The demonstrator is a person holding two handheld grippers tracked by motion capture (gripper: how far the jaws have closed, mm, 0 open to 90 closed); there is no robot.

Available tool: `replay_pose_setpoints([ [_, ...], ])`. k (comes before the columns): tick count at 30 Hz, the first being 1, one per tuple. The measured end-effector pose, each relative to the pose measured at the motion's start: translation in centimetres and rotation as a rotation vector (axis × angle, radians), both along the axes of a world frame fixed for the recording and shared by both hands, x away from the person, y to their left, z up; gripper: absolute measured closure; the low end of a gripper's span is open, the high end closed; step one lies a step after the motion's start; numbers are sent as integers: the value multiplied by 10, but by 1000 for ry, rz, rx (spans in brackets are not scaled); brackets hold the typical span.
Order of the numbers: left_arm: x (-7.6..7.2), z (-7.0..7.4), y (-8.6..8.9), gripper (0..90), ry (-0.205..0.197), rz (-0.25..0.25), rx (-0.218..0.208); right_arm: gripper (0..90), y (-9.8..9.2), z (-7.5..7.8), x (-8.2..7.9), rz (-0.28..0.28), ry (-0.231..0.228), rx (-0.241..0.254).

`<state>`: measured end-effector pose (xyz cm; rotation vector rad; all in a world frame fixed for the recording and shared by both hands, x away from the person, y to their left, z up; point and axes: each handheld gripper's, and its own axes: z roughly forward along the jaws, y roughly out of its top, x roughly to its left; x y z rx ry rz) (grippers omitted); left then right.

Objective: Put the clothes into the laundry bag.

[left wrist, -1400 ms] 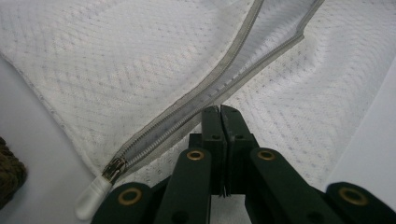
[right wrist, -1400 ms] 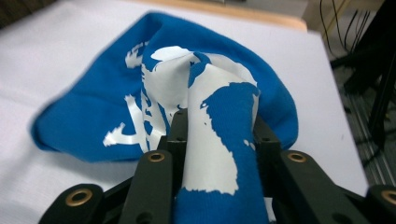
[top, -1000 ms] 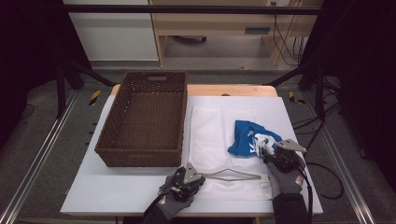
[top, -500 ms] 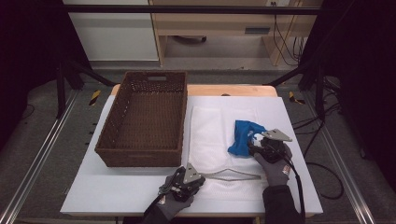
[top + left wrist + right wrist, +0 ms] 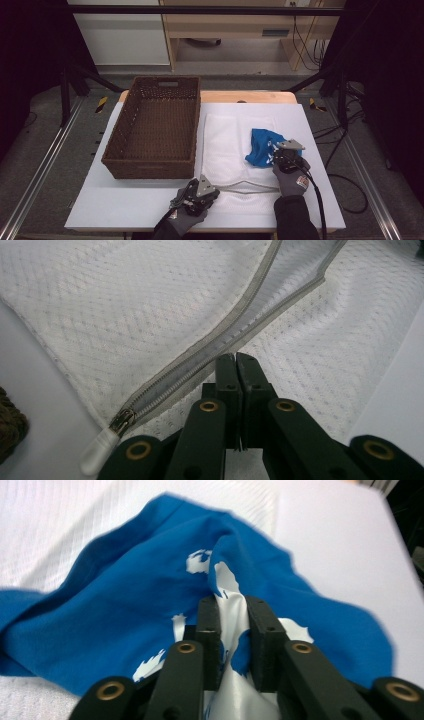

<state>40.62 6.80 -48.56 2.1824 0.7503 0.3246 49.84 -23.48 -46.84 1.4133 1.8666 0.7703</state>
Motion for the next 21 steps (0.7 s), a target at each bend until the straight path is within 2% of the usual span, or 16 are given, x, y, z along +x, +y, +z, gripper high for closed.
replay_pose_setpoints([
  [3, 0, 0, 0, 885, 2, 0, -1, 801, -13, 10, -11, -37, -62, 37],
  [7, 0, 0, 0, 885, 2, 1, -1, 801, -31, 20, -19, -98, -118, 34],
  [10, 0, 0, 0, 885, 5, -1, -4, 796, -40, 18, -20, -115, -111, 34],
  [14, 0, 0, 0, 885, 5, 0, -4, 752, -39, 2, -13, -94, -46, 23],
  [16, 1, 0, 1, 885, 7, 0, -5, 675, -37, -1, -10, -79, -21, 29],
  [18, 1, 0, 0, 884, 7, 3, -4, 588, -38, 0, -8, -50, -16, 35],
  [21, 1, 1, 0, 877, 16, 3, -2, 471, -40, 6, -14, -26, -37, 66],
])
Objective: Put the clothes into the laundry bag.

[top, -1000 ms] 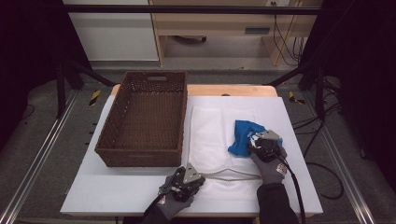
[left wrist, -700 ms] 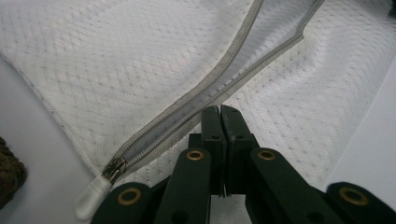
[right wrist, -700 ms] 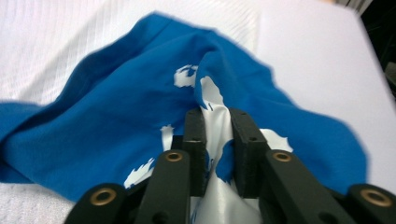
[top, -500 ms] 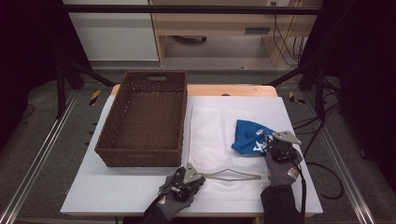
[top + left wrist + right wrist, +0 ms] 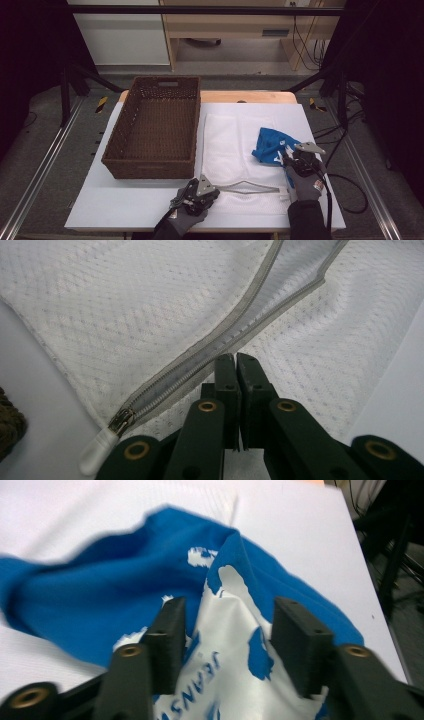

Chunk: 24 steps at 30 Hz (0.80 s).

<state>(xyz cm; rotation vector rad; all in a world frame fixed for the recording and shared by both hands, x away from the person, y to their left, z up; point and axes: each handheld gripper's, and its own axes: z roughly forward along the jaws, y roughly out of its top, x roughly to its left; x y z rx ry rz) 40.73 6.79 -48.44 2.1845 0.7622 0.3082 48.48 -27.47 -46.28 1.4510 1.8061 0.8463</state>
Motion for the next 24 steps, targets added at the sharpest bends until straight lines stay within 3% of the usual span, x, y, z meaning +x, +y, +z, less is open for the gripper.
replay_pose_setpoints([
  [5, -3, 3, 0, 877, -5, 0, -20, 375, 6, 20, -22, 83, -118, 36],
  [9, -8, 10, -2, 900, -33, -5, -35, 398, 18, 33, -39, 195, -150, 89],
  [12, -10, 9, -4, 900, -28, -13, -29, 438, 31, 33, -49, 294, -126, 134],
  [16, -12, 5, -9, 900, -21, -25, -18, 498, 50, 20, -57, 385, -64, 153],
  [20, -13, 3, -12, 900, -15, -34, -10, 551, 58, 6, -61, 424, -19, 174],
  [24, -13, 0, -12, 900, -13, -40, 1, 571, 62, -6, -67, 445, 13, 165],
])
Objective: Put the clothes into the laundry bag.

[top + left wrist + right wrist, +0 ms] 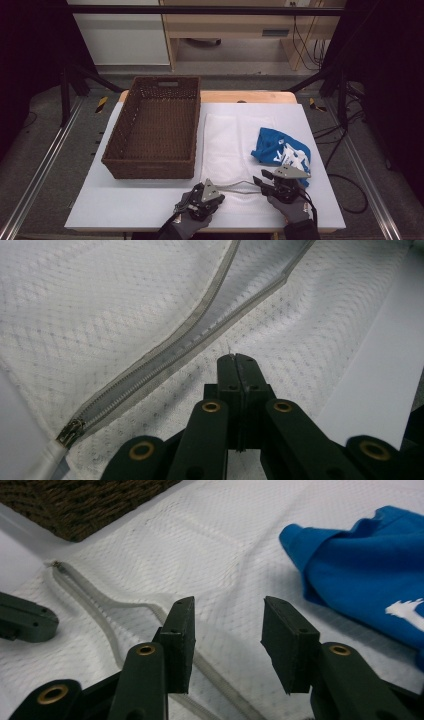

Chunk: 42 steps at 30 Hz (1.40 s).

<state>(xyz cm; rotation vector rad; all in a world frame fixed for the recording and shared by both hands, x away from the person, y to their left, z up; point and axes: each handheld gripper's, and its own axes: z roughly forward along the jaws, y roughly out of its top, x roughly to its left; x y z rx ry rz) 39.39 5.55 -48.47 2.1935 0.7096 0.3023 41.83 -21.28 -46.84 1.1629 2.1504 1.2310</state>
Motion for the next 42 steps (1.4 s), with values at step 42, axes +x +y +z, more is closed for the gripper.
replay_pose_setpoints([
  [42, 24, 46, -13, 687, -97, 33, 5, 886, 15, 5, 2, 48, -28, -37],
])
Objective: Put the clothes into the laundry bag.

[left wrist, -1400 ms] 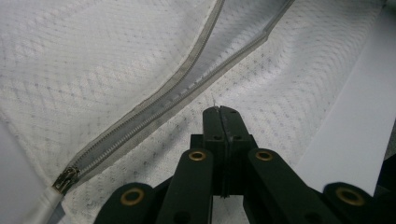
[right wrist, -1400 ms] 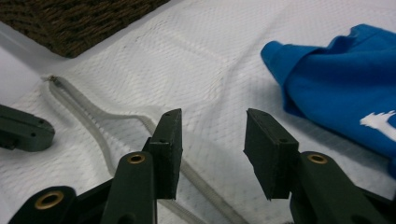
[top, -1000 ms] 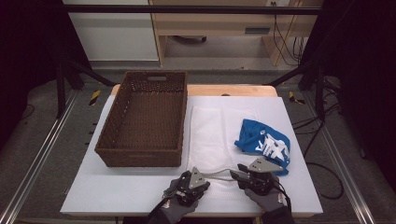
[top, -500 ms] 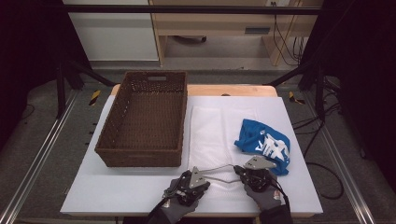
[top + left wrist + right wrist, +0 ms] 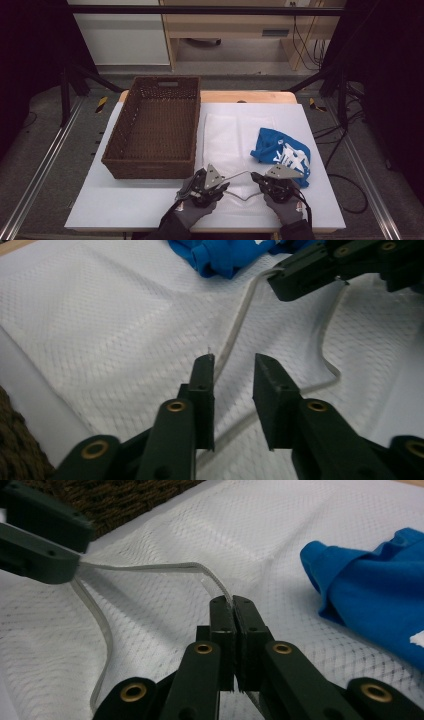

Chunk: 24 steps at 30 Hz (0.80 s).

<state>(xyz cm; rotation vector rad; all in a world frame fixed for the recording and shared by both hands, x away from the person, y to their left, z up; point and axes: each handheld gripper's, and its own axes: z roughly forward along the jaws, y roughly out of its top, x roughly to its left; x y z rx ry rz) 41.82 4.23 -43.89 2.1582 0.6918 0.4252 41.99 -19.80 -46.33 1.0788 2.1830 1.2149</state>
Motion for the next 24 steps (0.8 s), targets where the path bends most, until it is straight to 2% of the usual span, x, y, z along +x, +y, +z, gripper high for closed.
replay_pose_setpoints([
  [4, 13, -1, -15, 615, 7, -12, 25, 887, -1, 3, 2, -2, -6, 14],
  [9, 23, -9, -32, 608, 12, -13, 44, 886, -2, 5, 2, 2, -16, 12],
  [15, 29, -10, -34, 878, 26, -5, 31, 868, -1, 4, 2, 2, -17, 2],
  [20, 34, -9, -29, 885, 54, -3, -2, 739, -4, 6, -5, -1, -47, 35],
  [23, 37, -9, -28, 886, 64, 4, -22, 738, -8, 9, -14, 15, -49, 59],
  [24, 38, -9, -27, 886, 69, 5, -29, 765, -10, 10, -17, 20, -40, 67],
])
